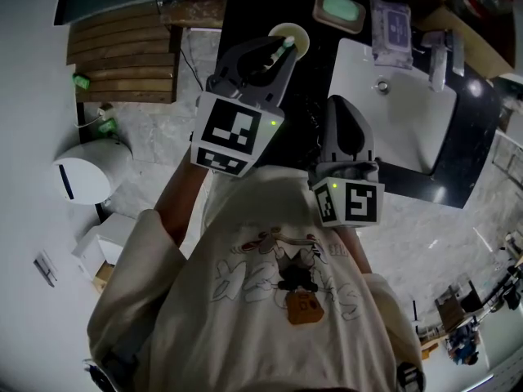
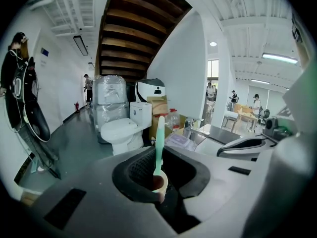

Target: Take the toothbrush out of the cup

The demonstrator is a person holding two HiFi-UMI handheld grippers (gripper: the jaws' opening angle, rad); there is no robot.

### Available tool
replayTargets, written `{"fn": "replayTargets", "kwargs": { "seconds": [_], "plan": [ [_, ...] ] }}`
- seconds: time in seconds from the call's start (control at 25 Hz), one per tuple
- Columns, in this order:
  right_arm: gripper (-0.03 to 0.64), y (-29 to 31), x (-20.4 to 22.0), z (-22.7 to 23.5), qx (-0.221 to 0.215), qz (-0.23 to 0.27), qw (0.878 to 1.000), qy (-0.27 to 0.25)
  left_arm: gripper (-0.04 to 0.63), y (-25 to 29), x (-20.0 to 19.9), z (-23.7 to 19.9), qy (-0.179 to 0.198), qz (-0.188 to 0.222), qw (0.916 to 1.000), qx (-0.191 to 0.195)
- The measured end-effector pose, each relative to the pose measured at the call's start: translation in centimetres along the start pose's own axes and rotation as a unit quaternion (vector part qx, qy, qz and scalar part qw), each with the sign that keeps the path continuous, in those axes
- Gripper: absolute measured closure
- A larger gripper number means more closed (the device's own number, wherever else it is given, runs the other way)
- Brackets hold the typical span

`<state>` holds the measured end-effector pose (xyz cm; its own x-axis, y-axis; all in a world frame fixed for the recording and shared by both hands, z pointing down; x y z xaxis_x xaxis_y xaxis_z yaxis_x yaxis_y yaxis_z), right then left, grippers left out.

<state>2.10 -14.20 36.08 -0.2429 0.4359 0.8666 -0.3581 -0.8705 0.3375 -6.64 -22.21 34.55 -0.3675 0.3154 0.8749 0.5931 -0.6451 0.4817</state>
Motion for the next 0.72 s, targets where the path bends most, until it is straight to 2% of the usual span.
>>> {"fn": "replayTargets", "kwargs": {
  "seconds": [0.72],
  "plan": [
    [0.598,-3.0,-0.2,-3.8,-0.024,0.018,0.999,-0.024,0.541,-6.5,0.1,1.1,-0.017,0.027,0.9991,-0.028]
  ]
}}
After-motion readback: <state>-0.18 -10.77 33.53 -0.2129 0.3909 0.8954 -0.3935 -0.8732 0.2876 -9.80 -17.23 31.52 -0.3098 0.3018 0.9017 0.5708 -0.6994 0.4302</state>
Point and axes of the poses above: the fingertips, and each gripper's own axes: y forward along the fingers, z to its right, x out of its underside, the point moved 2 cm from there along -y, backward along the fingers, and after that the axes turned 6 degrees about y, right-handed, at the moved point
